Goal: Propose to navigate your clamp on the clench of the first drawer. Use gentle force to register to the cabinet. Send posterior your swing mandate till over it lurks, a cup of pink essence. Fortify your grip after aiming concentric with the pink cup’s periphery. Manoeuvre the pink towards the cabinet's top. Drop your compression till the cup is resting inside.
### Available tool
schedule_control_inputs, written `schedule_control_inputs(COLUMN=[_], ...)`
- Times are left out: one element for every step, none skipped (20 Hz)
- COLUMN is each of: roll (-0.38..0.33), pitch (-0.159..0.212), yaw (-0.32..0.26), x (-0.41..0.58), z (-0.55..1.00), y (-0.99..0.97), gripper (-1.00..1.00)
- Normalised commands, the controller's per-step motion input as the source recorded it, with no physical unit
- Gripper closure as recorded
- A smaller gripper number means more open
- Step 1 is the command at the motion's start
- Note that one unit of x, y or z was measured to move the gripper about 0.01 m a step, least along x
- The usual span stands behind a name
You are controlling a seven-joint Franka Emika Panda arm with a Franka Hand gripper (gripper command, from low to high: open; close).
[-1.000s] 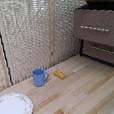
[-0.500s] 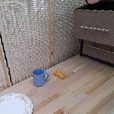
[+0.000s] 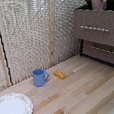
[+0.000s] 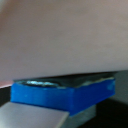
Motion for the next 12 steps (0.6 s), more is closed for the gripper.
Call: schedule_control_inputs(roll=[0.073, 0.114, 0.122, 0.14, 0.149, 0.138, 0.131, 0.093, 0.121, 0.148, 0.106, 0.042], pitch=[0.124, 0.054, 0.006, 0.03, 0.016, 0.05, 0.068, 0.069, 0.061, 0.038, 0.069, 0.026], yaw=[-0.002, -0.03, -0.023, 0.0, 0.001, 0.018, 0.035, 0.014, 0.0, 0.0, -0.016, -0.089], x=[0.0, 0.0, 0.0, 0.06, 0.111, 0.077, 0.091, 0.014, 0.0, 0.0, 0.0, 0.0], z=[0.69, 0.74, 0.85, 0.78, 0.76, 0.77, 0.78, 0.89, 0.81, 0.75, 0.67, 0.42], y=[-0.14, -0.12, -0.04, 0.0, 0.0, 0.0, 0.0, -0.02, 0.0, 0.0, 0.0, 0.01], gripper=[-1.0, -1.0, -1.0, -1.0, -1.0, -1.0, -1.0, -1.0, -1.0, -1.0, -1.0, -1.0])
